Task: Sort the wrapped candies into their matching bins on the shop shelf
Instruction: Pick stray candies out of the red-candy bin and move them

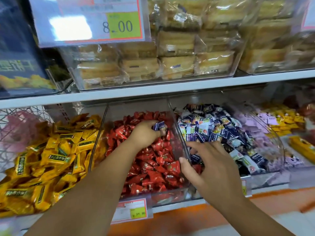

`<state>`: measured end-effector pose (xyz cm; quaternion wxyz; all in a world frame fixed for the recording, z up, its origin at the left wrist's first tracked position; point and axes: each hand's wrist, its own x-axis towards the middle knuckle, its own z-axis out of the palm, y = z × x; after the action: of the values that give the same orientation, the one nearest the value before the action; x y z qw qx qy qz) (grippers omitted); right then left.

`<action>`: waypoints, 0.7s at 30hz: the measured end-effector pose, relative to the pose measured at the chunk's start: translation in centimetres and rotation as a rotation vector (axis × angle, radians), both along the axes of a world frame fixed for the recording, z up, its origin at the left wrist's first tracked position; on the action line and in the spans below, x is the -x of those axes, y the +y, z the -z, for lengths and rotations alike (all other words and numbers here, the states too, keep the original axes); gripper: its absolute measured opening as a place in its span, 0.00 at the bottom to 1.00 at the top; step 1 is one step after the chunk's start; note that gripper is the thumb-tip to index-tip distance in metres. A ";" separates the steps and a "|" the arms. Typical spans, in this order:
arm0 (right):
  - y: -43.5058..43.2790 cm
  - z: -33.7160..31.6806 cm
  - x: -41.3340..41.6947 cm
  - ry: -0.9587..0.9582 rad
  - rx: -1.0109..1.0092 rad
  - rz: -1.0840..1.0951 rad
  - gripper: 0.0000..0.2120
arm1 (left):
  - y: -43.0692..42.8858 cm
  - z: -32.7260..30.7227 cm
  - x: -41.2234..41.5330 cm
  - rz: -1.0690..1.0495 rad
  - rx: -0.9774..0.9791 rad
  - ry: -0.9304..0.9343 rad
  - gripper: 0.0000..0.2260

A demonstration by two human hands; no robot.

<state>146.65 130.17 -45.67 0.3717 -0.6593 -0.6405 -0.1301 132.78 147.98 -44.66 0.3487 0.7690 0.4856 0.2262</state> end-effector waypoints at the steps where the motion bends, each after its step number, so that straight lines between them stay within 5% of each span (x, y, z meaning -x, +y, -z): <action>1: 0.0 0.0 0.0 0.002 -0.003 -0.002 0.21 | -0.1 -0.5 0.3 0.004 0.024 -0.041 0.08; 10: -0.1 0.3 0.2 -0.002 -0.049 0.007 0.19 | -2.6 -6.8 1.7 0.059 -0.004 0.273 0.16; 14: 0.0 0.2 0.3 -0.017 -0.075 0.013 0.19 | -3.1 -9.9 -2.8 0.162 -0.203 0.236 0.12; 18: -0.1 0.3 0.1 -0.005 -0.050 0.018 0.19 | -1.9 -10.0 -3.9 0.235 -0.089 0.291 0.29; 21: -0.1 0.4 0.1 0.001 -0.049 0.012 0.19 | -0.3 -7.4 -1.9 0.090 -0.092 0.156 0.21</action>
<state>146.55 130.07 -46.05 0.3874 -0.6538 -0.6330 -0.1476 134.71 147.65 -37.24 0.2839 0.8207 0.4653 0.1717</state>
